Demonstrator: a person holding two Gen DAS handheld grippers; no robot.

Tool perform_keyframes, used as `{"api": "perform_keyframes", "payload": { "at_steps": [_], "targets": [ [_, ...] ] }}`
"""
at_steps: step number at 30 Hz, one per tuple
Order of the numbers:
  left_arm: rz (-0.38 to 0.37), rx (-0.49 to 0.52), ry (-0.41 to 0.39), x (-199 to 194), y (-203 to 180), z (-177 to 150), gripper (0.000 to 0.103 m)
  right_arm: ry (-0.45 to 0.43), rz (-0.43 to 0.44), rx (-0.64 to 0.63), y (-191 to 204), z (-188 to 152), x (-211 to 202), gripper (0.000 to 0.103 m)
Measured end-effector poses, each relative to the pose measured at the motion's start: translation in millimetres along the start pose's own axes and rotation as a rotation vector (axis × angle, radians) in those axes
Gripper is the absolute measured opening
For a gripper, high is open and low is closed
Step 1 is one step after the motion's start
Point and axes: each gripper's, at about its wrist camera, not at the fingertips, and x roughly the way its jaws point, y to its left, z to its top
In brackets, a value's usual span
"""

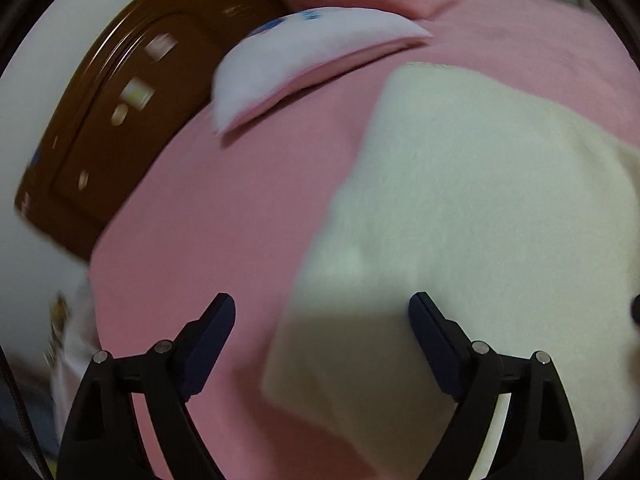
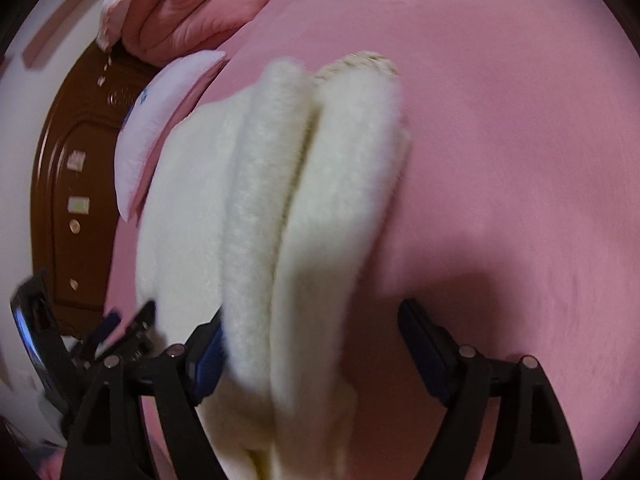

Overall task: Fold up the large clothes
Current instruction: 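Carry the folded cardigan with both tools beside the white pillow and release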

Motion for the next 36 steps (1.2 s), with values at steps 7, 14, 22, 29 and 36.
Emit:
{"api": "perform_keyframes", "payload": {
  "at_steps": [7, 14, 22, 29, 36],
  "targets": [
    [0.079, -0.228, 0.228, -52.5, 2.7, -98.1, 0.087, 0.031, -0.012, 0.140, -23.6, -49.2, -39.0, 0.080],
    [0.020, -0.174, 0.400, -115.6, -40.4, -198.9, 0.087, 0.080, -0.132, 0.021, -70.0, -144.0, -132.7, 0.081],
    [-0.104, 0.096, 0.401, -222.1, -113.5, -291.4, 0.087, 0.121, -0.356, 0.056, -173.6, -241.4, -260.4, 0.087],
    [-0.316, 0.220, 0.323, -340.0, -181.2, -349.5, 0.087, 0.050, -0.539, 0.016, -244.4, -302.8, -389.4, 0.095],
    [-0.451, 0.510, 0.146, -445.3, -242.6, -372.4, 0.087, -0.100, -0.619, 0.121, -293.1, -333.2, -496.1, 0.098]
  ]
}}
